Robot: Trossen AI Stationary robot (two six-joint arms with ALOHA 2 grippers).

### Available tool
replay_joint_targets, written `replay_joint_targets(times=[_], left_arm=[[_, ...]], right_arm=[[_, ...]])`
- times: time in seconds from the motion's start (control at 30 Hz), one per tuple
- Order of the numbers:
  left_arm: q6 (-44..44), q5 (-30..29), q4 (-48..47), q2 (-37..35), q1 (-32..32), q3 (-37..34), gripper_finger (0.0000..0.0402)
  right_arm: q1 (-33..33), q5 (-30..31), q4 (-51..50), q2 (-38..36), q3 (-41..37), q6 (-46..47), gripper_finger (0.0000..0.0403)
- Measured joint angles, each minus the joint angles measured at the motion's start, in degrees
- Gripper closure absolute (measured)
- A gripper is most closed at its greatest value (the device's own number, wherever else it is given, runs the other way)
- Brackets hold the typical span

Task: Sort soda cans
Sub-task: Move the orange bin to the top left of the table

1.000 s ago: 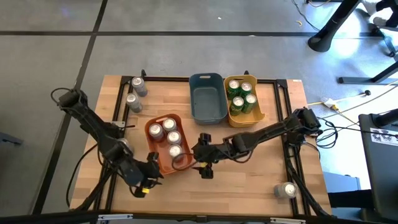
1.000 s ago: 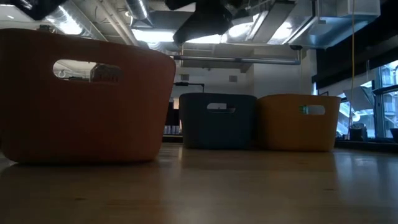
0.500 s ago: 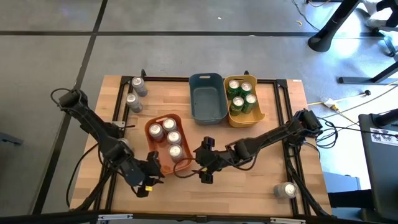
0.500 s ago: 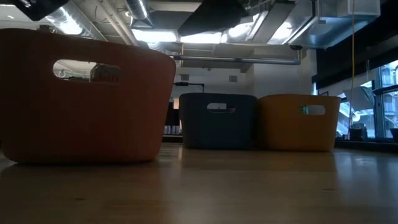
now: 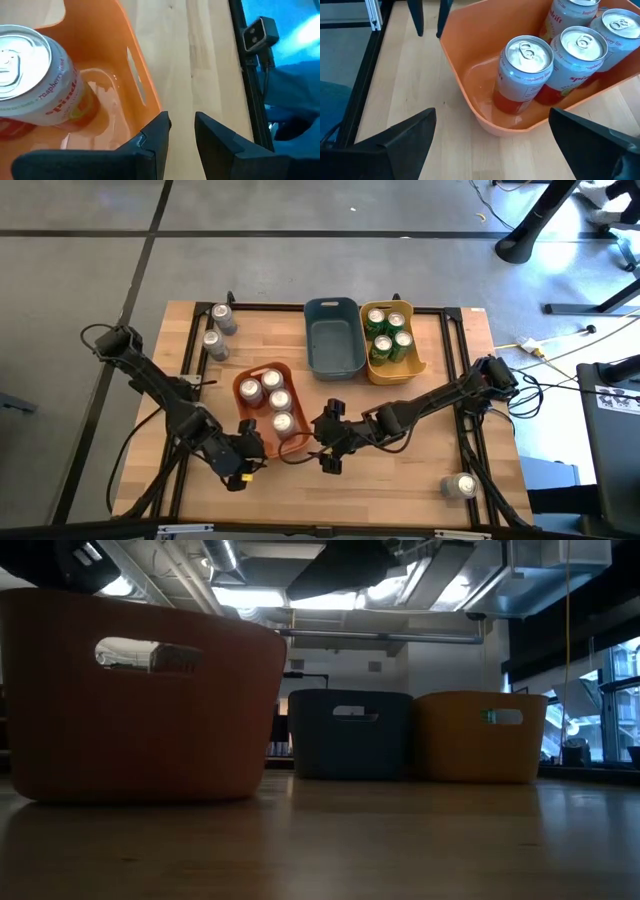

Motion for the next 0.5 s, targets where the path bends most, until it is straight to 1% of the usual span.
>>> replay_joint_targets(times=[0.1,0.17,0.37,0.5], left_arm=[[-0.2,-0.8,-0.9,0.0,0.9,-0.2,0.0314],[-0.9,-0.7,-0.5,0.1,1.6,-0.2,0.0314],[-3.9,-0.2,-3.5,0.0,2.1,-0.1,0.0314],[-2.8,1.1,-4.0,0.1,1.7,-0.1,0.0314]], right_arm=[[0.0,0.0,0.0,0.0,0.0,0.0,0.0016],[0.0,0.0,0.0,0.0,0.0,0.0,0.0016],[0.0,0.0,0.0,0.0,0.0,-0.3,0.0016],[0.0,0.0,0.0,0.0,0.0,-0.4,0.0016]])
